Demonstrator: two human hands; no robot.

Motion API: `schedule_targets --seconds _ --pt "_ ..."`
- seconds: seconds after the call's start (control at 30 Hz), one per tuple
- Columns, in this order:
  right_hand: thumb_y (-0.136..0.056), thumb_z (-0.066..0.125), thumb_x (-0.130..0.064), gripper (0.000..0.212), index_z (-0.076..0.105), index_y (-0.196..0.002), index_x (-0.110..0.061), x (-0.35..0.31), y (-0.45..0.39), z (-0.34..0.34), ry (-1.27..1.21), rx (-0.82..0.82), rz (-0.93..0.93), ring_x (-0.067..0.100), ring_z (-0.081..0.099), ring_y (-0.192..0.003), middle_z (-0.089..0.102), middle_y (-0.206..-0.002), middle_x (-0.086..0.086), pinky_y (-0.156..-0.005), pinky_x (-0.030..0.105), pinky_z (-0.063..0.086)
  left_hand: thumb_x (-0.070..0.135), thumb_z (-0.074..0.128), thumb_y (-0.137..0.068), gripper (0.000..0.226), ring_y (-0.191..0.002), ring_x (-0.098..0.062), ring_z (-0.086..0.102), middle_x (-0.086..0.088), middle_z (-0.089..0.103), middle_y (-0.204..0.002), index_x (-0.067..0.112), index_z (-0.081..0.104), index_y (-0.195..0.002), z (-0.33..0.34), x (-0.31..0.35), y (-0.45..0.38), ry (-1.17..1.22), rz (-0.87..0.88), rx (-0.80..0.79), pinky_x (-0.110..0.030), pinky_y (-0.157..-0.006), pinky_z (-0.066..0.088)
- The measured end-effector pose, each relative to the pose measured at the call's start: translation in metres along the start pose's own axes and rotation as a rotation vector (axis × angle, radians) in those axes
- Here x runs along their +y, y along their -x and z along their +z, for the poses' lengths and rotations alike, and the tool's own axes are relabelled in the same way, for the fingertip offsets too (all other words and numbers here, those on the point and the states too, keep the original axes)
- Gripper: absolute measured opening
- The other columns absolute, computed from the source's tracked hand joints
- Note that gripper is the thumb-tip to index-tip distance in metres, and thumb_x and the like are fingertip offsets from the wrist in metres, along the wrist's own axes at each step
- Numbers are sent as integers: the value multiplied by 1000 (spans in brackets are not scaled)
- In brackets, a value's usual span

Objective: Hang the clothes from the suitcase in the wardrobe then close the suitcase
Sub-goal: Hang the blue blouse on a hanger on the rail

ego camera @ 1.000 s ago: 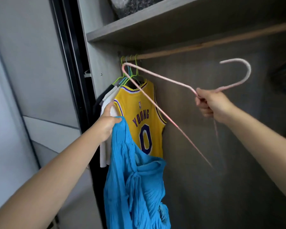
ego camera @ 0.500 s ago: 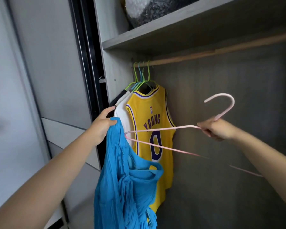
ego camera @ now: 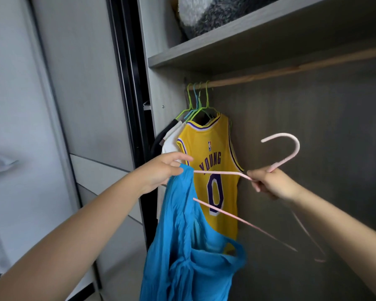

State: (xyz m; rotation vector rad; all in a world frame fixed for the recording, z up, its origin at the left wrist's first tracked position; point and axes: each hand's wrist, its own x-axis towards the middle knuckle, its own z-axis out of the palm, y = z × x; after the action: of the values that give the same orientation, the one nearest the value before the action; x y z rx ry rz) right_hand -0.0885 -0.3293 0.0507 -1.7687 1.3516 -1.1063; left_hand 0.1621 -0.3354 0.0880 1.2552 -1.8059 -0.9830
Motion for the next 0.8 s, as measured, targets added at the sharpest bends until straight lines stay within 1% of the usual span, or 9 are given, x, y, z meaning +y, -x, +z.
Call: schedule_targets --seconds 0.17,0.23,0.37,0.43,0.5,0.53,0.6,0.7,0.8 --pt "-97 40 -27 50 50 -53 -6 -8 2 8 -156 114 39 4 24 -25 30 -28 -7 -29 13 21 -1 50 -90 24 -99 -15 54 -9 59 -110 16 60 -104 12 7 2 -263 120 153 -23 -80 44" --pt "-97 40 -29 49 53 -56 -6 -9 3 8 -182 173 36 3 27 -24 33 -27 -5 -29 13 23 7 55 -89 21 -105 -16 55 -6 60 -111 11 63 -107 10 5 1 -522 178 220 -23 -87 44" --pt "-96 43 -30 46 56 -57 -7 -14 8 9 -120 263 -61 1 38 -25 41 -27 -7 -31 8 27 37 49 -92 31 -95 -23 57 -1 58 -86 11 64 -99 9 6 4 -1263 105 235 -30 -75 45" --pt "-95 44 -30 46 57 -56 -8 -21 7 7 -82 278 -121 -1 40 -27 44 -28 -8 -32 6 28 43 43 -93 35 -107 -24 50 -1 57 -102 17 63 -106 11 10 5 -1525 177 276 -30 -78 39" --pt "-95 45 -31 47 56 -55 -10 -25 6 2 -68 305 -154 0 40 -27 43 -28 -8 -34 6 30 33 41 -95 26 -106 -26 49 1 54 -93 15 59 -92 15 9 2 -1422 286 200 -30 -80 35" --pt "-95 45 -32 47 55 -54 -11 -29 6 -1 -58 322 -174 1 40 -29 44 -30 -6 -36 8 31 27 41 -96 25 -97 -28 51 3 48 -78 15 49 -76 15 8 0 -1269 301 154 -31 -74 34" --pt "-95 43 -33 46 56 -58 -10 -34 7 -7 48 334 -212 4 45 -41 50 -44 -2 -47 14 37 21 42 -96 35 -75 -27 49 5 37 -62 21 32 -62 18 3 -6 -1035 279 147 -29 -61 29" --pt "-95 43 -34 35 59 -82 -6 -30 6 -17 415 347 -274 19 53 -77 56 -82 10 -68 26 38 23 43 -96 31 -66 -22 42 5 36 -58 19 39 -65 20 1 -10 -1015 332 240 -31 -49 24" --pt "-87 46 -41 40 58 -104 -7 -6 9 -22 667 441 -360 25 50 -101 55 -104 12 -77 24 32 26 43 -95 24 -67 -23 44 5 37 -56 7 55 -89 18 4 -15 -1069 421 322 -29 -49 24"
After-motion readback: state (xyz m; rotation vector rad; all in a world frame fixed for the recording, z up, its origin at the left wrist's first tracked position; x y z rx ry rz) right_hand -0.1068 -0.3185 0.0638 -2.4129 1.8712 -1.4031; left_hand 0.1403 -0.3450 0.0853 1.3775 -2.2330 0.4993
